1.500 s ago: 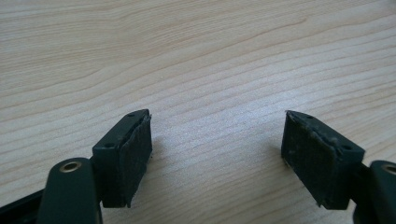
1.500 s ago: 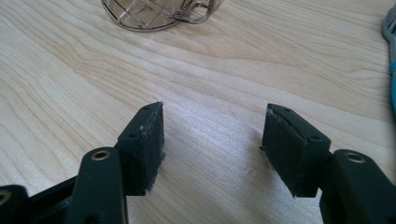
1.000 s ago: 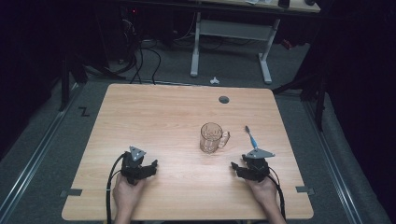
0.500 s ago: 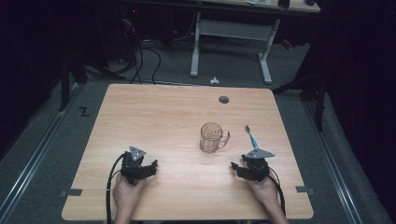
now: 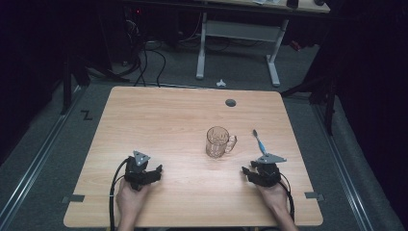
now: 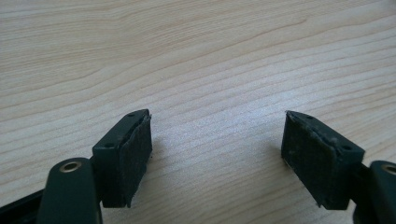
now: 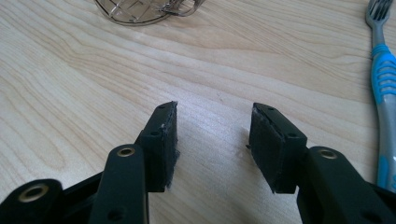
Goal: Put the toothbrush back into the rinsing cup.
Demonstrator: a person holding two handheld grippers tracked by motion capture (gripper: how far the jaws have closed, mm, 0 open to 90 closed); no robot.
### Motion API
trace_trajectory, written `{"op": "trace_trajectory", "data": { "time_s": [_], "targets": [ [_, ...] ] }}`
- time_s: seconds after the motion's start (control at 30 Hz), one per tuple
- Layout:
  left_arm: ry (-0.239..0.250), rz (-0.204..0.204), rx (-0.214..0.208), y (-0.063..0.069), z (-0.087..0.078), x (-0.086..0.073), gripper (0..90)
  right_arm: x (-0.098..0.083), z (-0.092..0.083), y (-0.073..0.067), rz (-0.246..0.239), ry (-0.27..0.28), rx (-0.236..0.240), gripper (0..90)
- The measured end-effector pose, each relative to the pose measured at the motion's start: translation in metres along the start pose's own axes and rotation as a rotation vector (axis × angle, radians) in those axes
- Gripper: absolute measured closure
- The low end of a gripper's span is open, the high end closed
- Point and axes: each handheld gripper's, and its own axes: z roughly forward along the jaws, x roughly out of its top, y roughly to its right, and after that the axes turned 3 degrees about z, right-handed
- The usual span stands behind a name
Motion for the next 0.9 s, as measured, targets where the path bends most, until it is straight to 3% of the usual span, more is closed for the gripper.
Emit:
{"op": "trace_trajectory", "data": {
  "time_s": [0.9],
  "targets": [
    [0.000, 0.000, 0.000, 0.000, 0.000, 0.000, 25.1, -0.011, -0.019, 0.006, 0.003, 0.014, 0.022, 54.0]
  ]
}}
